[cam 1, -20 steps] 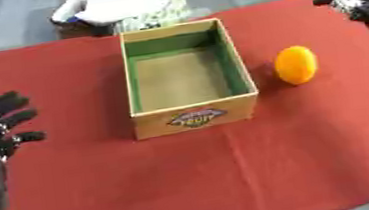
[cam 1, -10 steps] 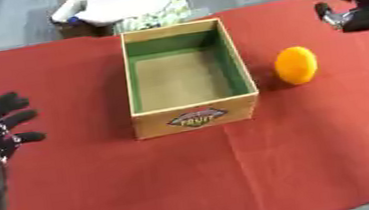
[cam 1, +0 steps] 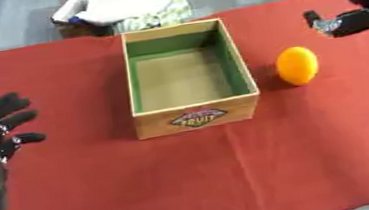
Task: Pick up objects on the table and place them in the box.
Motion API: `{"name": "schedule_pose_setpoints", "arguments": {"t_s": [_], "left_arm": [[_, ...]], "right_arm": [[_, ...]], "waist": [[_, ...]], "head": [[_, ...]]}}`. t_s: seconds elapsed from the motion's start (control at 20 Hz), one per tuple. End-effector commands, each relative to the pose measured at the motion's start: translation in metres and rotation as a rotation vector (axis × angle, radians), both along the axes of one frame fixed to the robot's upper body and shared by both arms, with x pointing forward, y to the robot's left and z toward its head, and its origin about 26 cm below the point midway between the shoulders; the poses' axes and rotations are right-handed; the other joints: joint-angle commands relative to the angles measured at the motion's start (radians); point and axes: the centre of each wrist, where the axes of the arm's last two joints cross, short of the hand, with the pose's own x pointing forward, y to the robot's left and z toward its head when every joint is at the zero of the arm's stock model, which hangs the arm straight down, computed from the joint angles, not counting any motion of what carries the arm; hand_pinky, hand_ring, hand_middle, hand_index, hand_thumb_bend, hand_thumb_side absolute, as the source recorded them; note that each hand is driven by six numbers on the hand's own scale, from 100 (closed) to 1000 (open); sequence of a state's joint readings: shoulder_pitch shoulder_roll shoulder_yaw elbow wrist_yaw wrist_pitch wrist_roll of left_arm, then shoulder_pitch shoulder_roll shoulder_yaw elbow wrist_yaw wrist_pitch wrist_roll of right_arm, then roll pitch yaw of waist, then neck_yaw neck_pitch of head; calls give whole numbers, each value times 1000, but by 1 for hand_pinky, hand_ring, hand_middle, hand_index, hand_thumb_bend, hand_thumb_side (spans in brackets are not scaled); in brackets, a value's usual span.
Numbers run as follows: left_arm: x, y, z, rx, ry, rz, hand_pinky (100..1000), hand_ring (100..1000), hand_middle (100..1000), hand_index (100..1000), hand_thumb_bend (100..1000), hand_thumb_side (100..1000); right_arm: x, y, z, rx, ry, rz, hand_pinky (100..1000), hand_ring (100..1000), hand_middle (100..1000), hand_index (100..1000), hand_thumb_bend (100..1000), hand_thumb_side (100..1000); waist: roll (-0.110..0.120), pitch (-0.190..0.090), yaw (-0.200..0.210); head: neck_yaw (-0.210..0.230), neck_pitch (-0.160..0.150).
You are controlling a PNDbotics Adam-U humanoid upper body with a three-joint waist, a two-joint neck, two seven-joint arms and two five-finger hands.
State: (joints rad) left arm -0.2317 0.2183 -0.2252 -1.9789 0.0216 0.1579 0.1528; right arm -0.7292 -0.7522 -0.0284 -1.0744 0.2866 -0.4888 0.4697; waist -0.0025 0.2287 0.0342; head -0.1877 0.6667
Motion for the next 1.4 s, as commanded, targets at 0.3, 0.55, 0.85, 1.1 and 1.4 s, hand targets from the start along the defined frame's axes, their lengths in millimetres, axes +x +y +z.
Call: {"name": "schedule_pose_setpoints", "arguments": {"t_s": [0.3,0.55,0.85,1.1,1.4], "left_arm": [[-2,0,7,-2,-23,-6,613,774,738,838,126,1000],[-2,-1,7,-2,-22,-8,613,775,738,838,126,1000],[-2,-1,7,-1,-22,-10,613,775,738,838,126,1000],[-2,-1,7,-1,-22,-11,614,775,738,839,126,1000],[-2,-1,7,-1,-22,-10,614,775,738,839,126,1000]], "right_arm": [[9,-3,0,-133,36,-31,958,1000,911,909,100,299],[13,-4,-11,-183,84,-48,964,1000,916,913,100,359],[15,-5,-21,-235,130,-61,973,1000,923,918,100,426],[15,-8,-29,-278,171,-69,980,1000,928,920,115,484],[15,-10,-33,-354,212,-85,991,1000,938,928,173,549]], "waist": [[0,-18,2],[0,-18,2],[2,-18,2],[3,-18,1],[3,-17,1]], "head": [[-3,-4],[-4,-4],[-4,-4],[-4,-4],[-4,-5]]}}
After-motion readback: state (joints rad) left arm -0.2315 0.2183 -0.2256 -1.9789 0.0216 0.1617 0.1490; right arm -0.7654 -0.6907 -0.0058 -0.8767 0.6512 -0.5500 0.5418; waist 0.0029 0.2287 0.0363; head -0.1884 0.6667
